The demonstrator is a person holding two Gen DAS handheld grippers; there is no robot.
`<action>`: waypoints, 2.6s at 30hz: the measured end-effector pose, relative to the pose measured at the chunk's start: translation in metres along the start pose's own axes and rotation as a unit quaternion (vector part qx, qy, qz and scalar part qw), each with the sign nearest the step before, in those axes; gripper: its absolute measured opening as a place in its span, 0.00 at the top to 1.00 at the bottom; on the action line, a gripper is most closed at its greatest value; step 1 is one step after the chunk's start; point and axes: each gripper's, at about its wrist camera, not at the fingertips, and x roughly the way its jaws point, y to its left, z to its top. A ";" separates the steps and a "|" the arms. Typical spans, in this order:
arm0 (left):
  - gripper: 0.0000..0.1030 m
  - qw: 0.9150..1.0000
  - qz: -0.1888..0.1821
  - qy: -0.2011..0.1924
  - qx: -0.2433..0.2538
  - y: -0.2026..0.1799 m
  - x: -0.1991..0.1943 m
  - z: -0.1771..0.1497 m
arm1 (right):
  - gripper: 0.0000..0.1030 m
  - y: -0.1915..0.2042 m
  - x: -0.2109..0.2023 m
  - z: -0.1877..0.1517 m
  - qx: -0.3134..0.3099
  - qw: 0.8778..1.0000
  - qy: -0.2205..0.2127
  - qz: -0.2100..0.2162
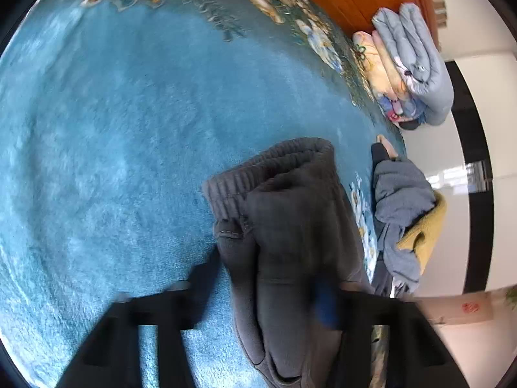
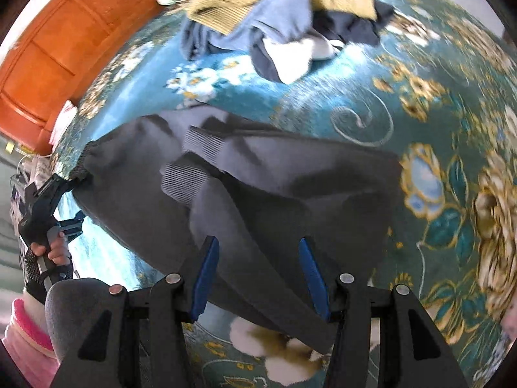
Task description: Fold clothes
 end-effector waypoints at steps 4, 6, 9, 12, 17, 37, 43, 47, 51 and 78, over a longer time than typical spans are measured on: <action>0.70 0.999 0.028 -0.014 0.045 -0.027 -0.011 -0.001 | 0.48 -0.010 0.001 -0.003 0.024 1.000 0.004 0.008; 0.71 0.995 0.035 -0.030 0.093 -0.057 -0.024 -0.006 | 0.48 -0.013 -0.001 -0.004 0.029 1.000 0.002 0.010; 0.72 0.983 0.036 -0.055 0.171 -0.107 -0.046 -0.020 | 0.48 -0.019 -0.004 -0.005 0.040 0.999 -0.001 0.018; 0.72 0.961 0.036 -0.081 0.261 -0.164 -0.069 -0.048 | 0.48 -0.025 -0.009 -0.006 0.051 0.998 -0.009 0.027; 0.72 0.910 0.031 -0.115 0.398 -0.249 -0.092 -0.120 | 0.48 -0.041 -0.021 -0.009 0.072 0.996 -0.026 0.039; 0.64 0.724 0.206 -0.102 0.650 -0.297 -0.002 -0.357 | 0.48 -0.155 -0.046 -0.038 0.173 0.983 -0.055 0.021; 0.52 0.708 0.230 -0.087 0.662 -0.294 0.006 -0.374 | 0.48 -0.156 -0.046 -0.040 0.172 0.983 -0.056 0.028; 0.26 0.717 0.220 -0.082 0.656 -0.295 -0.001 -0.380 | 0.48 -0.160 -0.045 -0.042 0.177 0.982 -0.054 0.026; 0.26 0.716 0.199 -0.075 0.665 -0.300 -0.012 -0.385 | 0.48 -0.165 -0.046 -0.045 0.186 0.981 -0.052 0.025; 0.25 0.967 0.091 0.151 0.183 -0.175 0.059 -0.171 | 0.39 -0.092 0.002 0.034 0.165 0.972 -0.023 0.163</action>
